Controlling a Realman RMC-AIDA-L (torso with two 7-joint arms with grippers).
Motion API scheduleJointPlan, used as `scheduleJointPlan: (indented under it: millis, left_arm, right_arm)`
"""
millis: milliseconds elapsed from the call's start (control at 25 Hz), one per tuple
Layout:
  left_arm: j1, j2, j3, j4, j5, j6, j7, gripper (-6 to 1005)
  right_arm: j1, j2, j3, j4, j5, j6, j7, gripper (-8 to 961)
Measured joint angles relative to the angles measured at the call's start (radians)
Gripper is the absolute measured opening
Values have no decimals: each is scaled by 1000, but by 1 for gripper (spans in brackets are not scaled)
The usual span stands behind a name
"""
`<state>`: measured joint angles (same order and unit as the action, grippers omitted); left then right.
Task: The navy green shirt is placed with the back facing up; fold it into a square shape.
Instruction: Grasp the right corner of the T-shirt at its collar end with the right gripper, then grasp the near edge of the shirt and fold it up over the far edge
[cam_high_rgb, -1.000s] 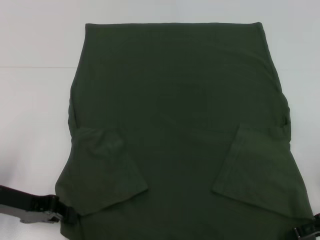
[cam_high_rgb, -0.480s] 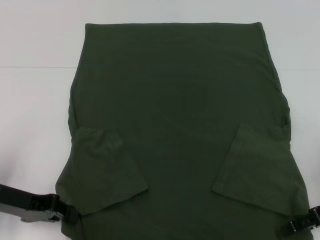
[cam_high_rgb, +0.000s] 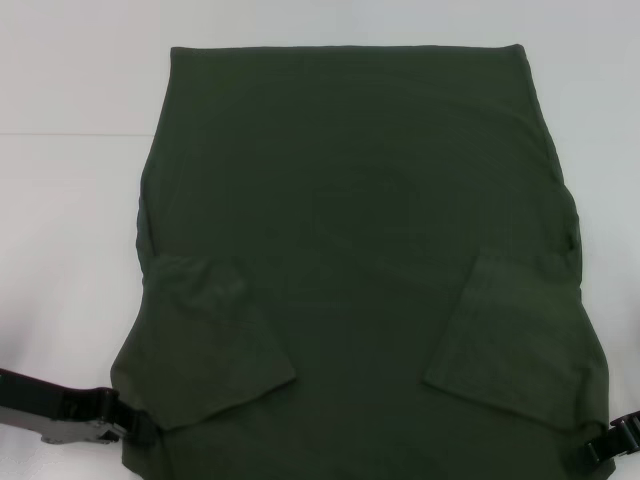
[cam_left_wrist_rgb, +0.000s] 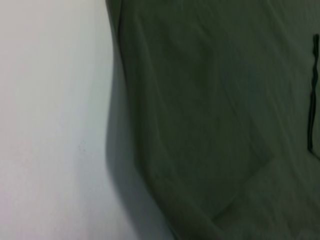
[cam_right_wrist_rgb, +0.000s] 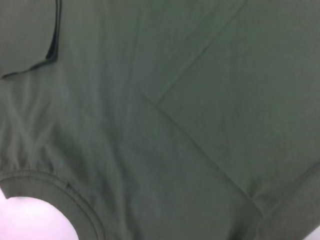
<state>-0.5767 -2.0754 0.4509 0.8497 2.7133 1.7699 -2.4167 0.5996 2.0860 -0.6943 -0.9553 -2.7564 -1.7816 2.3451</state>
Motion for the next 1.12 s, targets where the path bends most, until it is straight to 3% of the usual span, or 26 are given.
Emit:
scheduleJointPlan:
  millis: [200, 440, 880, 1120]
  left_arm:
    - [-1, 0, 0, 0, -3, 0, 1, 37]
    - [-1, 1, 0, 0, -19, 1, 6, 37]
    - [5, 21, -30, -24, -23, 107, 61, 37]
    - [15, 26, -45, -31, -14, 196, 91, 37]
  right_arm:
    - [2, 0, -1, 4, 1, 1, 0, 292]
    - [2, -1, -1, 4, 4, -4, -7, 72]
    - [-3, -18, 3, -5, 24, -152, -100, 68]
    - [-5, -44, -10, 27, 26, -204, -145, 67]
